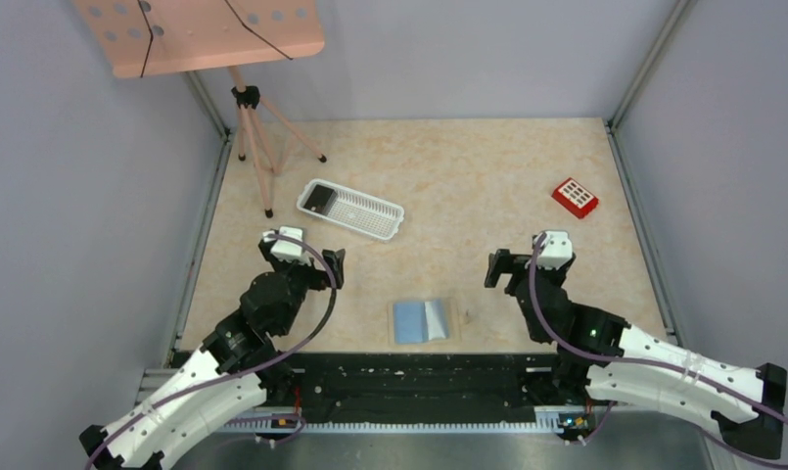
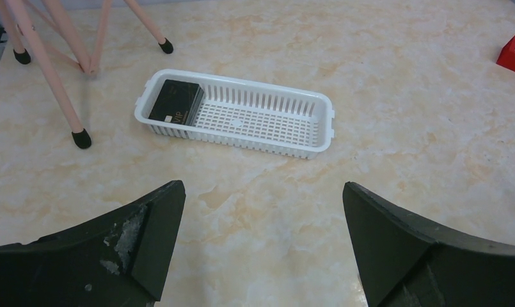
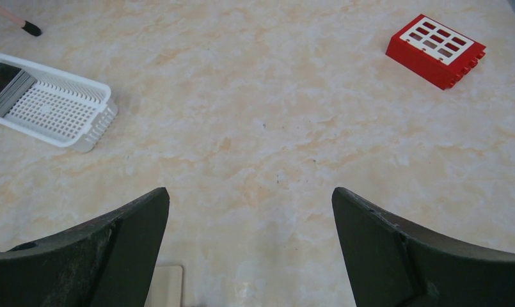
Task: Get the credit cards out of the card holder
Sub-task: Reset both arms
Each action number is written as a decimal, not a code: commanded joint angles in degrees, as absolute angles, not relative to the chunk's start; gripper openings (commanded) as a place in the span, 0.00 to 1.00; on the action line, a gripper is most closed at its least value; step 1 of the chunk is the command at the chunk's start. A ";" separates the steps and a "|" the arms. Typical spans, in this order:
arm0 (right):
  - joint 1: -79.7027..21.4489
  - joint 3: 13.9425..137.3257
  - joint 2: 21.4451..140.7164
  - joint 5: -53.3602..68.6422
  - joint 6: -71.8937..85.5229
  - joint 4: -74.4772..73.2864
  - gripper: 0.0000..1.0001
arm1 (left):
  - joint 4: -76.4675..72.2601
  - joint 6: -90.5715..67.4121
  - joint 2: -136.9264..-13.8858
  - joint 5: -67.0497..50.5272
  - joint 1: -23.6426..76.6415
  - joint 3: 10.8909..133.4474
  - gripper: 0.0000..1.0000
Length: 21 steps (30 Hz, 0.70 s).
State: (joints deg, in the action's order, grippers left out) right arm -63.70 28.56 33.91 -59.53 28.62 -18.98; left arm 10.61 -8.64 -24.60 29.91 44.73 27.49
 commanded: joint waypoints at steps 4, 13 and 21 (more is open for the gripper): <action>-60.39 30.75 37.10 -49.47 23.15 -13.05 0.99 | 9.80 -10.02 -27.00 22.40 44.82 30.19 0.99; -60.33 33.42 38.61 -42.14 26.64 -14.50 0.99 | 10.78 -13.49 -29.13 14.22 44.87 31.77 0.99; -60.32 38.79 37.02 -40.47 28.31 -17.59 0.99 | 12.39 -13.11 -27.65 12.06 44.82 34.53 0.99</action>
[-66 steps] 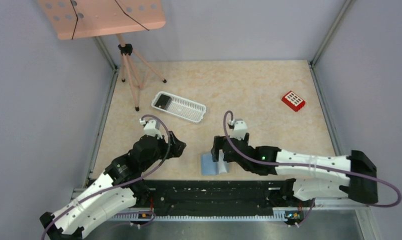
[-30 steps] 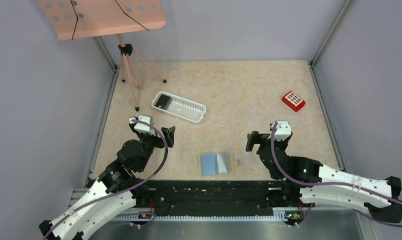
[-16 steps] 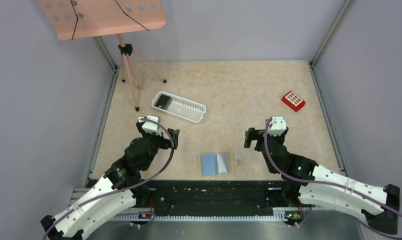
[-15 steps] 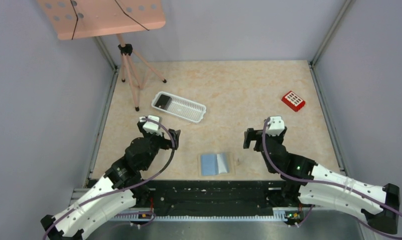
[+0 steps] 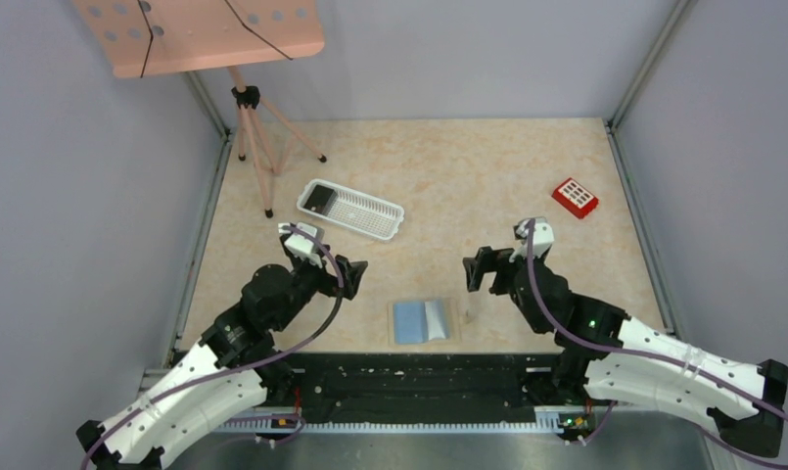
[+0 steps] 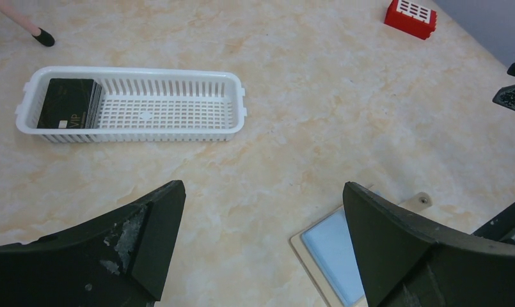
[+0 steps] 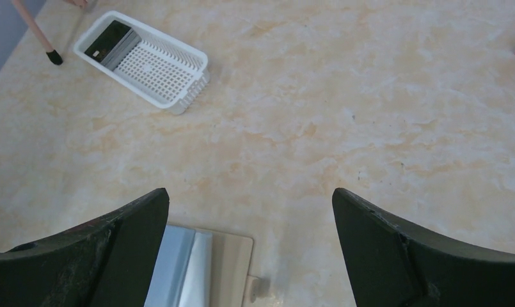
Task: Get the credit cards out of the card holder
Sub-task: Reset both arms
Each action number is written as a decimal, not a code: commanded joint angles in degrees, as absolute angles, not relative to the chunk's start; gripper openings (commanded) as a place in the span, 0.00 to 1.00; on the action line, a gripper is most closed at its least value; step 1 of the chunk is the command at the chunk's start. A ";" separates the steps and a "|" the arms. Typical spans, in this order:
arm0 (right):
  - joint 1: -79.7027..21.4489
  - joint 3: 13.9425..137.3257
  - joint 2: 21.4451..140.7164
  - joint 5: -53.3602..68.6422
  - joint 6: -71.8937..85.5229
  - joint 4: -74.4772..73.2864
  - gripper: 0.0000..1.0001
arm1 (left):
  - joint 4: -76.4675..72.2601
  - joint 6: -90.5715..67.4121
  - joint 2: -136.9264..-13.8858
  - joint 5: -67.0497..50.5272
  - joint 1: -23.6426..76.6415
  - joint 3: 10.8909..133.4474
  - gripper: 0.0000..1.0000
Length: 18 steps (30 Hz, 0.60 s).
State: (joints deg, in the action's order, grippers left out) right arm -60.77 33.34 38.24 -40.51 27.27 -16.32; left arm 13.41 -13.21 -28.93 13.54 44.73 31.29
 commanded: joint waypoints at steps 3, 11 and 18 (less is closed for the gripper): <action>-60.37 41.91 36.61 -43.39 28.28 -20.20 0.99 | 12.08 -11.93 -28.12 13.89 44.82 35.75 0.99; -60.30 40.21 36.91 -47.96 19.70 -14.33 0.99 | 4.95 -4.60 -29.81 25.41 44.82 34.67 0.99; -57.22 35.01 36.83 -49.17 14.85 -5.40 0.99 | -1.77 -0.86 -32.42 26.11 44.76 34.16 0.99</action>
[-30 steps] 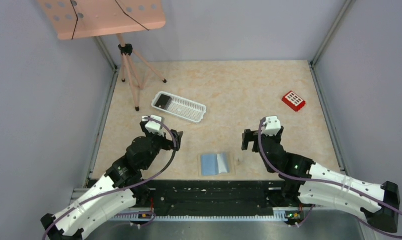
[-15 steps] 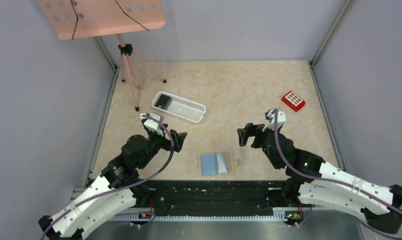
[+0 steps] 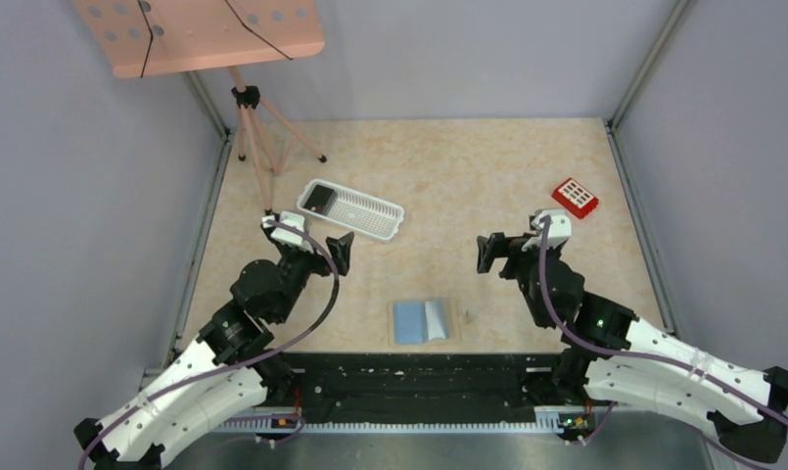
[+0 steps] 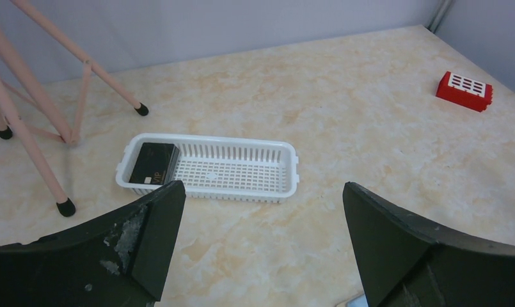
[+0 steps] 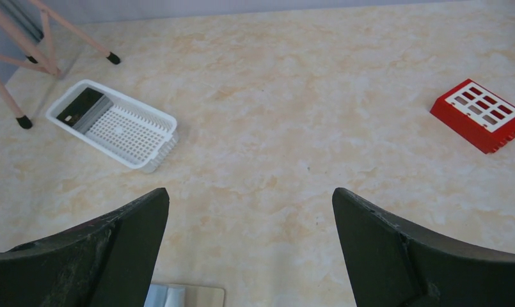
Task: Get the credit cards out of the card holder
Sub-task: Reset both arms
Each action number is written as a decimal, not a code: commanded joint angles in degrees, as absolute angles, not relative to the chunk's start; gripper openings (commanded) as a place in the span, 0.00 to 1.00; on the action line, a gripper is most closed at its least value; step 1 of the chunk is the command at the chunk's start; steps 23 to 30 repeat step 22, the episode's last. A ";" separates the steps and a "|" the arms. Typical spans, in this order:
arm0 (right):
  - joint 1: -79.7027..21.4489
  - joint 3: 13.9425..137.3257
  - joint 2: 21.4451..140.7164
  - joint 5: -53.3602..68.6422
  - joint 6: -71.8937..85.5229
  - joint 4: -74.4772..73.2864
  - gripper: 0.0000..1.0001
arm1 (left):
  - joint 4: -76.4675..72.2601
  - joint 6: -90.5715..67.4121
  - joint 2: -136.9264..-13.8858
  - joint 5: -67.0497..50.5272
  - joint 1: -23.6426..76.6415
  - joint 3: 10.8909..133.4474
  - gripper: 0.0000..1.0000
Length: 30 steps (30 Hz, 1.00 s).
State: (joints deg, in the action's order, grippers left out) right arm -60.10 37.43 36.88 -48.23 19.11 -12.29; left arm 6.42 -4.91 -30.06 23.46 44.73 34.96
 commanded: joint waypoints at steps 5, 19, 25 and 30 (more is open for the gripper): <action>-53.20 35.42 35.75 -43.85 15.49 -7.72 0.99 | 2.64 -2.92 -36.58 24.45 44.74 37.12 0.99; -53.25 40.44 34.29 -38.58 25.60 -15.12 0.98 | 5.26 -8.92 -33.02 16.16 44.74 36.92 0.99; -53.26 40.35 34.53 -36.84 26.39 -14.65 0.98 | 6.25 -8.79 -31.94 16.67 44.74 36.73 0.99; -53.26 40.35 34.53 -36.84 26.39 -14.65 0.98 | 6.25 -8.79 -31.94 16.67 44.74 36.73 0.99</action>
